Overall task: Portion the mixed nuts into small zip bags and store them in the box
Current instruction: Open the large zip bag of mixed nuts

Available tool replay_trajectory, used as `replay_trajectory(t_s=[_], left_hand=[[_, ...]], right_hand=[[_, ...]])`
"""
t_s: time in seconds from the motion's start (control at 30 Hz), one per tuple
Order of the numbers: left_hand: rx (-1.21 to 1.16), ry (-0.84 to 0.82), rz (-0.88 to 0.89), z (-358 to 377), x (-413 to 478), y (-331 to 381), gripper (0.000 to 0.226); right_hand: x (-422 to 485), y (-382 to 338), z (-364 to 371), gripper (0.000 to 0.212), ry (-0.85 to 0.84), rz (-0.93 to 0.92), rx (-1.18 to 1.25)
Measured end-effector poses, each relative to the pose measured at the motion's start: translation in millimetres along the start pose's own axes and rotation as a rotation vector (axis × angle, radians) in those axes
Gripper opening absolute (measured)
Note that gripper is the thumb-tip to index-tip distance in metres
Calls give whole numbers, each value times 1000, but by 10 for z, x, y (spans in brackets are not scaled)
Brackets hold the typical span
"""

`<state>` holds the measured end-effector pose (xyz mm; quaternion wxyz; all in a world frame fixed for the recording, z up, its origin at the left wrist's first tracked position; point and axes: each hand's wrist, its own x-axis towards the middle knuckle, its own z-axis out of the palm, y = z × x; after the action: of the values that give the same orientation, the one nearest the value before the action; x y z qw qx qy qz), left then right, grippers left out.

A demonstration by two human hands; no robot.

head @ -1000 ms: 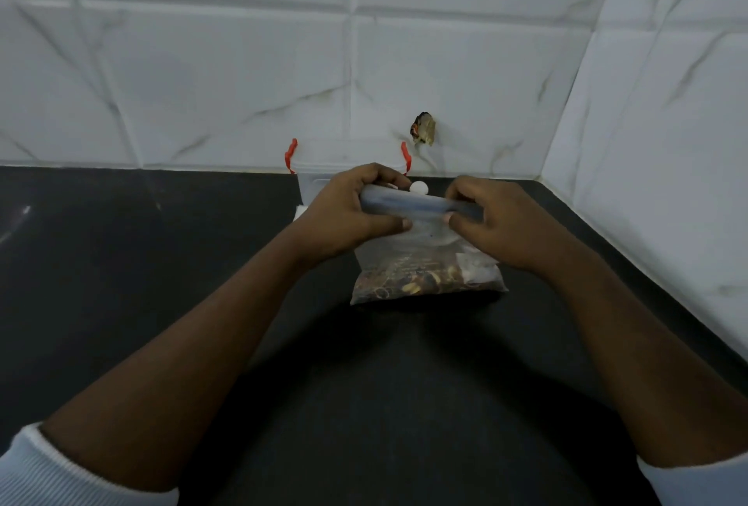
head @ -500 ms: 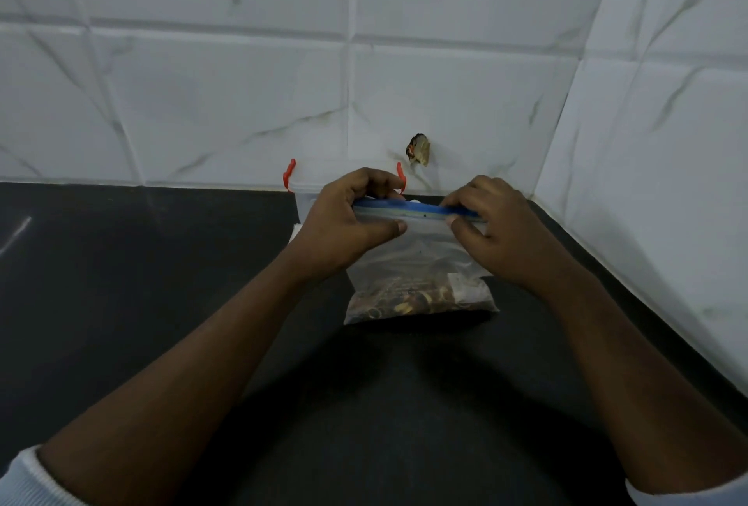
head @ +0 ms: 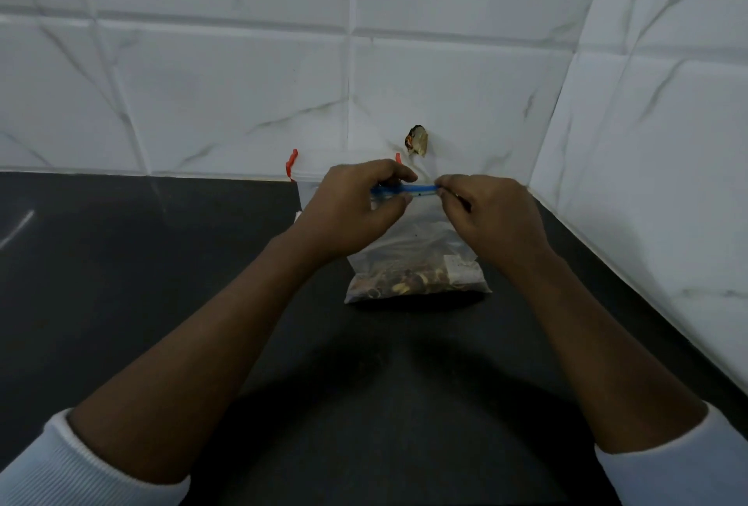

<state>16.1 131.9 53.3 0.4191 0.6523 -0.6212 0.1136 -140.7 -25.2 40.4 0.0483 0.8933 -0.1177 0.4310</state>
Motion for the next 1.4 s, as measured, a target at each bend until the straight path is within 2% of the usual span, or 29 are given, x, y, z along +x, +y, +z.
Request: replay_trajectory(t_s=[0.1, 0.17, 0.23, 0.3, 0.4, 0.47, 0.53, 0.67, 0.77, 0.83, 0.9, 1.03, 1.2, 1.3, 1.4], left_hand=[[-405, -44, -211, -141, 80, 178, 23], [-730, -90, -428, -219, 147, 263, 32], [-953, -119, -589, -201, 183, 275, 40], [-1068, -86, -623, -87, 181, 256, 35], [-1144, -25, -581, 91, 137, 267, 27], [-1133, -13, -575, 183, 109, 292, 26], [-1095, 5, -587, 244, 88, 304, 23], [-1108, 43, -635, 256, 77, 253, 13], [-1123, 42, -646, 228, 67, 231, 14], [-1096, 30, -642, 216, 48, 231, 12], [-1037, 28, -635, 205, 38, 223, 10], [-865, 14, -590, 192, 28, 203, 22], [-721, 36, -557, 147, 16, 219, 10], [-598, 55, -544, 146, 17, 213, 12], [-373, 76, -485, 151, 19, 230, 18]], right_hand=[[-22, -78, 0, 20, 121, 193, 304], [-1, -123, -30, 17, 183, 351, 554], [46, -134, -89, 16, 227, 468, 808], [85, -130, -154, 19, 251, 528, 992], [108, -149, -153, 10, 176, 526, 990], [101, -192, -101, 8, 87, 524, 993], [87, -230, -44, 17, 58, 557, 1059], [57, -288, 62, 28, 75, 756, 1343], [45, -314, 122, 39, 78, 935, 1523], [33, -313, 154, 50, 44, 975, 1610], [21, -309, 166, 45, 12, 965, 1649], [5, -330, 147, 15, 11, 940, 1606], [2, -349, 140, 12, -6, 913, 1482], [6, -359, 150, 9, -2, 882, 1417], [0, -355, 169, 9, 7, 848, 1347]])
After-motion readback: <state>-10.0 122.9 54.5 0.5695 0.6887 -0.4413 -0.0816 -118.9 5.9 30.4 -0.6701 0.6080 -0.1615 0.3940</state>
